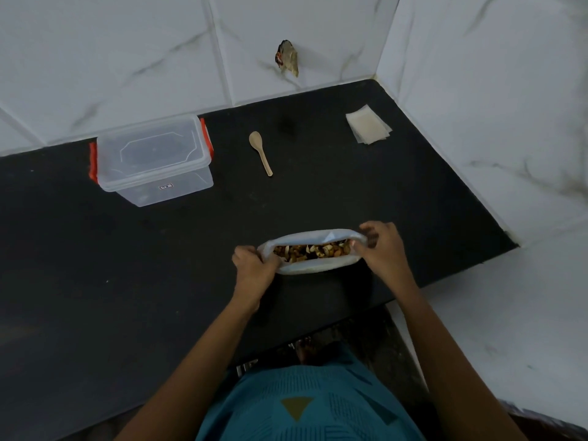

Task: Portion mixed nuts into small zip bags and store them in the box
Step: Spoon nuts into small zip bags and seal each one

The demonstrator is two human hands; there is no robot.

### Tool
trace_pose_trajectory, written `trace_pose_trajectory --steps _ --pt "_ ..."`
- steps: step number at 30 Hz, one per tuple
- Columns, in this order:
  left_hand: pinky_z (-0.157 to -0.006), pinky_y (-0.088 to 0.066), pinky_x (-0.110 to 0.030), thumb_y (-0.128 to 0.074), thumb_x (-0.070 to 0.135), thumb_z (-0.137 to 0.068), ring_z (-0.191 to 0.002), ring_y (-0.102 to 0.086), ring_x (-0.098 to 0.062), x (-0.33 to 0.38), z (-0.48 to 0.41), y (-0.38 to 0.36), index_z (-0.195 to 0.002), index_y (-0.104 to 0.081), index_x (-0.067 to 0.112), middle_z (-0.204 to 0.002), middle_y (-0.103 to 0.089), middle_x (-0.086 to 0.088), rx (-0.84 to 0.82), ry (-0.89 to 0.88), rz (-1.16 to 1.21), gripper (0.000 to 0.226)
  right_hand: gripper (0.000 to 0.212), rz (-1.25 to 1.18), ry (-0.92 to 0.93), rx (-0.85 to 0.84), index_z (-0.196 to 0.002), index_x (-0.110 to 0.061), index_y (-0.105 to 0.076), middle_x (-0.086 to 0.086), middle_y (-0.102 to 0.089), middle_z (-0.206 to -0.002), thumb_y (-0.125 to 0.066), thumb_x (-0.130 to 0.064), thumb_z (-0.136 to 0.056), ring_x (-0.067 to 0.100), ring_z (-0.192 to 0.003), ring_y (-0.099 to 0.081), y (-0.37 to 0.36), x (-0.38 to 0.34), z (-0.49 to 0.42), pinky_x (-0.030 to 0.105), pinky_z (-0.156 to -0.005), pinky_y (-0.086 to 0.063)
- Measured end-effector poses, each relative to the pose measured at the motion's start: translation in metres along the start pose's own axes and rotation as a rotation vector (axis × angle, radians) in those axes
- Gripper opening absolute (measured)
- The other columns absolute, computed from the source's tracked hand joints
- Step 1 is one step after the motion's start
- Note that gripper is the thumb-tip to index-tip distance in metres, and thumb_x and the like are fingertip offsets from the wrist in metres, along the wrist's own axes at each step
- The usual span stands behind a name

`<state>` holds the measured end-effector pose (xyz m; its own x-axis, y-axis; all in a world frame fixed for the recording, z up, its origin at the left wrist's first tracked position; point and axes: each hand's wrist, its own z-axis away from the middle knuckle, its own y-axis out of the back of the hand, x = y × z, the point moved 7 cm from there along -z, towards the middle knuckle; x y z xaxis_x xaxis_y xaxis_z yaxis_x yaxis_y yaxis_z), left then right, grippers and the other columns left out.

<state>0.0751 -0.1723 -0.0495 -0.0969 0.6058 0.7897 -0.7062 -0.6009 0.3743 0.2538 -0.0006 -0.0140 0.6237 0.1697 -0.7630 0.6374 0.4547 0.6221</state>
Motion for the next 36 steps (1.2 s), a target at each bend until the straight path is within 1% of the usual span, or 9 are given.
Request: trace_pose_trajectory --steps 3,7,10,13,16,21,24,31,36 --pt "-0.088 -0.04 -0.024 -0.069 0.008 -0.079 -0.103 -0.039 -0.013 0.029 0.008 0.01 -0.12 -0.037 0.004 -0.114 -0.028 0.0 0.166 -0.295 -0.206 0.052 0.027 -0.018 -0.025 0.049 -0.105 -0.01 -0.056 0.007 -0.053 -0.101 -0.067 -0.009 -0.08 0.015 -0.087 -0.054 0.002 0.001 0.001 0.025 -0.073 -0.047" --pt "-0.062 -0.044 -0.02 -0.054 0.004 -0.088 -0.082 -0.05 -0.013 0.052 0.014 0.006 -0.097 -0.044 0.011 -0.105 -0.044 -0.004 0.157 -0.518 -0.449 0.016 0.013 0.139 0.155 0.152 -0.09 -0.009 -0.052 0.0 -0.048 -0.096 -0.061 -0.004 -0.083 0.011 -0.077 -0.051 0.003 -0.017 0.012 0.025 -0.066 -0.047" --pt "-0.066 -0.052 -0.031 -0.053 0.002 -0.088 -0.085 -0.056 -0.02 0.058 0.016 0.004 -0.092 -0.057 0.005 -0.11 -0.051 -0.009 0.165 -0.625 -0.637 0.006 0.011 0.369 0.412 0.1 -0.082 -0.007 -0.057 0.003 -0.049 -0.104 -0.06 0.003 -0.079 0.016 -0.07 -0.057 -0.004 -0.031 0.022 0.031 -0.06 -0.051" --pt "-0.072 -0.053 -0.032 -0.054 0.001 -0.087 -0.097 -0.057 -0.025 0.061 0.017 0.001 -0.104 -0.062 0.003 -0.122 -0.053 -0.01 0.187 -0.628 -0.73 0.018 0.025 0.537 0.411 -0.001 -0.104 -0.01 -0.064 0.006 -0.048 -0.122 -0.058 -0.001 -0.083 0.022 -0.078 -0.06 -0.011 -0.026 0.022 0.032 -0.066 -0.052" --pt "-0.075 -0.05 -0.031 -0.051 0.002 -0.089 -0.106 -0.053 -0.026 0.065 0.019 -0.003 -0.119 -0.058 0.006 -0.13 -0.051 -0.008 0.212 -0.609 -0.799 0.031 0.036 0.585 0.329 -0.036 -0.128 -0.015 -0.051 0.003 -0.037 -0.135 -0.048 -0.012 -0.093 0.02 -0.096 -0.057 -0.011 -0.023 0.019 0.034 -0.08 -0.051" --pt "-0.087 -0.048 -0.031 -0.055 0.014 -0.09 -0.116 -0.048 -0.025 0.063 0.02 -0.009 -0.133 -0.043 0.012 -0.135 -0.044 -0.005 0.148 -0.492 -0.666 0.045 0.047 0.474 0.208 -0.08 -0.133 -0.016 -0.045 0.001 -0.035 -0.132 -0.059 -0.019 -0.088 0.02 -0.106 -0.053 -0.01 -0.026 0.015 0.028 -0.08 -0.042" --pt "-0.087 -0.048 -0.032 -0.054 0.005 -0.089 -0.119 -0.044 -0.027 0.059 0.021 -0.013 -0.138 -0.033 0.015 -0.143 -0.032 -0.003 0.092 -0.441 -0.619 0.054 0.051 0.449 0.18 -0.096 -0.133 -0.019 -0.045 0.002 -0.036 -0.127 -0.063 -0.018 -0.085 0.019 -0.103 -0.053 -0.01 -0.025 0.013 0.026 -0.078 -0.04" --pt "-0.099 -0.037 -0.029 -0.059 -0.002 -0.081 -0.124 -0.038 -0.025 0.06 0.014 -0.015 -0.14 -0.029 0.019 -0.146 -0.022 -0.002 0.029 -0.489 -0.522 0.069 0.037 0.376 0.266 -0.046 -0.124 -0.02 -0.056 0.003 -0.045 -0.115 -0.058 -0.011 -0.087 0.01 -0.088 -0.05 0.003 -0.021 0.009 0.026 -0.071 -0.046" --pt "-0.102 -0.035 -0.037 -0.07 0.029 -0.079 -0.125 -0.03 -0.027 0.064 0.01 -0.017 -0.144 -0.016 0.022 -0.145 -0.011 -0.008 0.02 -0.511 -0.799 0.085 0.047 0.353 0.227 -0.084 -0.126 -0.018 -0.051 0.006 -0.036 -0.124 -0.062 -0.007 -0.083 0.02 -0.106 -0.047 0.002 -0.02 0.003 0.034 -0.087 -0.048"
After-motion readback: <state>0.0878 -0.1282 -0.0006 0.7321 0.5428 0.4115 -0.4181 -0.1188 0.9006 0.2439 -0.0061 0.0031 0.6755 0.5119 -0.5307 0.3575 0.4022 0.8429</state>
